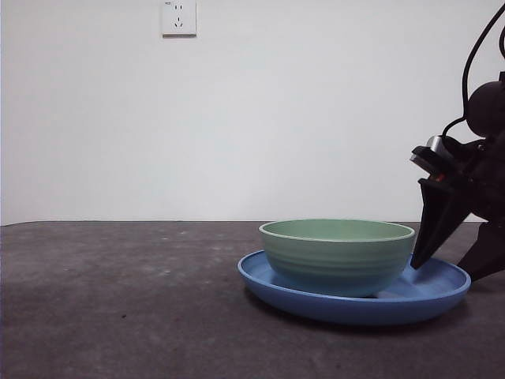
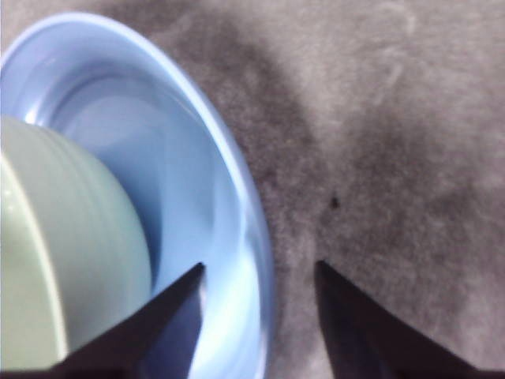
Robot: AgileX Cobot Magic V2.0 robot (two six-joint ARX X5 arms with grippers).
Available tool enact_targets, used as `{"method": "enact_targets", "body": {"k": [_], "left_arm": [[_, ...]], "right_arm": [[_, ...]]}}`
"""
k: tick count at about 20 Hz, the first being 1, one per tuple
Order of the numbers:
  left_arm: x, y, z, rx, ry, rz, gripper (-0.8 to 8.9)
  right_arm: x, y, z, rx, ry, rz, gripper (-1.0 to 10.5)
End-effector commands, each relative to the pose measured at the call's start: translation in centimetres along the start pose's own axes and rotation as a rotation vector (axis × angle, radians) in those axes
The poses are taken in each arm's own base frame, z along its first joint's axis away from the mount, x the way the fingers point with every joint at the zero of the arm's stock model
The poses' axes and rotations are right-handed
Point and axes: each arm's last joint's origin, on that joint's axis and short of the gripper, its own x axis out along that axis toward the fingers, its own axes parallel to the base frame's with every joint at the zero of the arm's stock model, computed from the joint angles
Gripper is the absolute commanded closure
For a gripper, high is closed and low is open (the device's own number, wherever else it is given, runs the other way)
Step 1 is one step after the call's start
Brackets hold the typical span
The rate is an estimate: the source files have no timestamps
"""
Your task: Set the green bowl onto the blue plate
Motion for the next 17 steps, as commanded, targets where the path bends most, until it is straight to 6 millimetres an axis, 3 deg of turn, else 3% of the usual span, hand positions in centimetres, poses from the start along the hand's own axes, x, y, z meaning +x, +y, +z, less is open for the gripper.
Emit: {"method": "enact_targets", "body": {"k": [1, 3, 7, 12, 17], "left_arm": [[-0.1, -0.1, 0.4, 0.007, -0.025, -0.005, 1.88], [-0.1, -0.1, 0.5, 0.008, -0.031, -0.005, 1.88], [-0.1, -0.1, 0.6, 0.011, -0.040, -0.005, 1.88], [-0.1, -0.1, 0.6, 0.011, -0.040, -0.005, 1.88], [-0.1, -0.1, 0.7, 0.014, -0.052, -0.006, 1.88]], "right_arm": [[0.8, -0.5, 0.4, -0.015, 0.021, 0.001, 7.7], [1.1, -0.6, 0.4, -0.023, 0.029, -0.002, 8.7], [1.1, -0.7, 0.4, -0.028, 0.027, -0.007, 9.3], [0.7, -0.1, 1.0, -0.033, 0.017, -0.005, 9.4], [0.2, 2.3, 2.2, -0.065, 0.012, 0.011, 9.4]]}}
